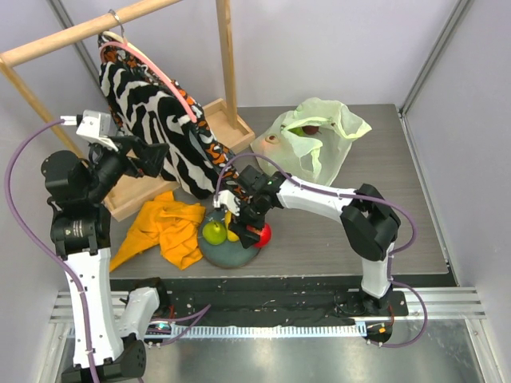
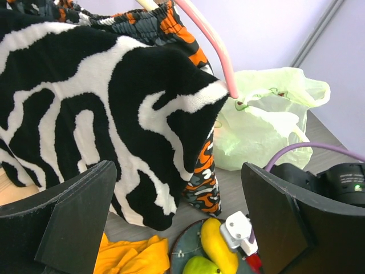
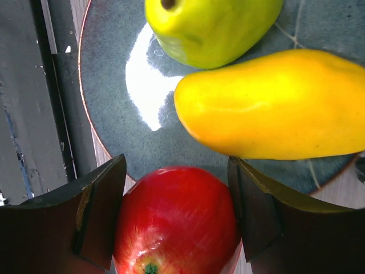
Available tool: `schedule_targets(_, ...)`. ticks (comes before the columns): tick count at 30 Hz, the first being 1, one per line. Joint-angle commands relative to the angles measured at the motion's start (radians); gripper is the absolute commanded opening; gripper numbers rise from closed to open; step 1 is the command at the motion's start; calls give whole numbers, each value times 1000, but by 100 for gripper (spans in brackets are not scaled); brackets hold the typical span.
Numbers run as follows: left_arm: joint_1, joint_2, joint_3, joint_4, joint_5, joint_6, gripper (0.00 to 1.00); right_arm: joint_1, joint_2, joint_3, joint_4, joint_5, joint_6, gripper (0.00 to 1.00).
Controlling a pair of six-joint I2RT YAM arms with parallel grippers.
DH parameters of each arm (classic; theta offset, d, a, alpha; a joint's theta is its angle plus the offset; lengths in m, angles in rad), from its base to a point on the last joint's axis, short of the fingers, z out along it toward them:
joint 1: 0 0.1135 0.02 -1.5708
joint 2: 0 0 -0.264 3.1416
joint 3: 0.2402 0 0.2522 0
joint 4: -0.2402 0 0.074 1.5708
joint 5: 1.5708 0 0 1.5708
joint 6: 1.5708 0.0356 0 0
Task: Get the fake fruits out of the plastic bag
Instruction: Place the fake fruit on the plate.
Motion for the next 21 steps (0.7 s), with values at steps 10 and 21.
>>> schedule_targets(10,19,11,-18,50,37,-46,96,3,42,30,136,-84,32,62)
schedule_targets(21,19,41,-11,86,60,-75,96,-5,-52,99,-55,-18,-30,100)
